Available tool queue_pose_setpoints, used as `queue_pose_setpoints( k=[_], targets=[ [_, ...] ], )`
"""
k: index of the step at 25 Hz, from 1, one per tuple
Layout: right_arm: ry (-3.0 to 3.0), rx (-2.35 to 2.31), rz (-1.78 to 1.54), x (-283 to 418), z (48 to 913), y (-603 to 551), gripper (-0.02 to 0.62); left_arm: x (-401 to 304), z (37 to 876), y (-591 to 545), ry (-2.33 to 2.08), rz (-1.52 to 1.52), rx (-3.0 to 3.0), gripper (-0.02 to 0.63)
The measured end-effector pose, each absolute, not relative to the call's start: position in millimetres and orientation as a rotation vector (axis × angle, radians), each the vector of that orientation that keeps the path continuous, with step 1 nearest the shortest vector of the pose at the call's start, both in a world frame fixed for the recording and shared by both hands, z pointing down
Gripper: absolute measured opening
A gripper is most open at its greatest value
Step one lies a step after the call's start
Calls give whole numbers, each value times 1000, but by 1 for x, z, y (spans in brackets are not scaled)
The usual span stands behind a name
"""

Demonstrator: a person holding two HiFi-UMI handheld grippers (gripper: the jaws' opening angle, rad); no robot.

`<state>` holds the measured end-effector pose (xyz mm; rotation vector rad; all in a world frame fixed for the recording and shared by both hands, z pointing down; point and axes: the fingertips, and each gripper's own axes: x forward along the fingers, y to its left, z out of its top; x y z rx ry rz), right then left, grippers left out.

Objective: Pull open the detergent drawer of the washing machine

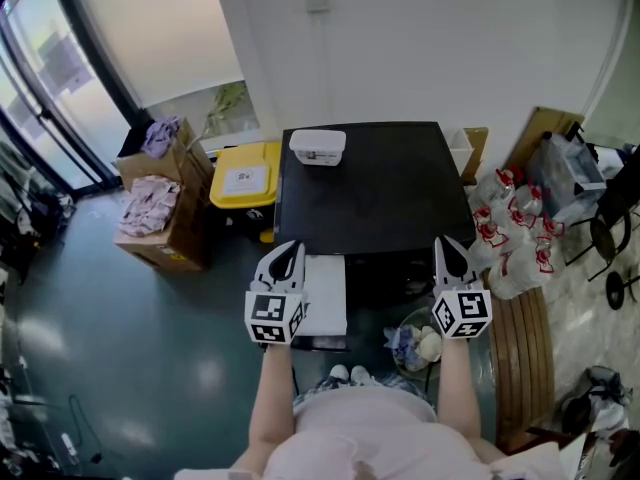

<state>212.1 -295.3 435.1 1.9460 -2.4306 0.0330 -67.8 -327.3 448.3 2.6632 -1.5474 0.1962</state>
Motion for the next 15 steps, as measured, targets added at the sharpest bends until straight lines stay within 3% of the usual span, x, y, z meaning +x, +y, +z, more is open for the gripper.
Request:
queue_pose_setpoints(
  k=[15],
  targets=[
    [-2439, 1919, 52, 209, 443, -304, 14, -65, 453, -334, -1534, 210, 2668, 26]
  ],
)
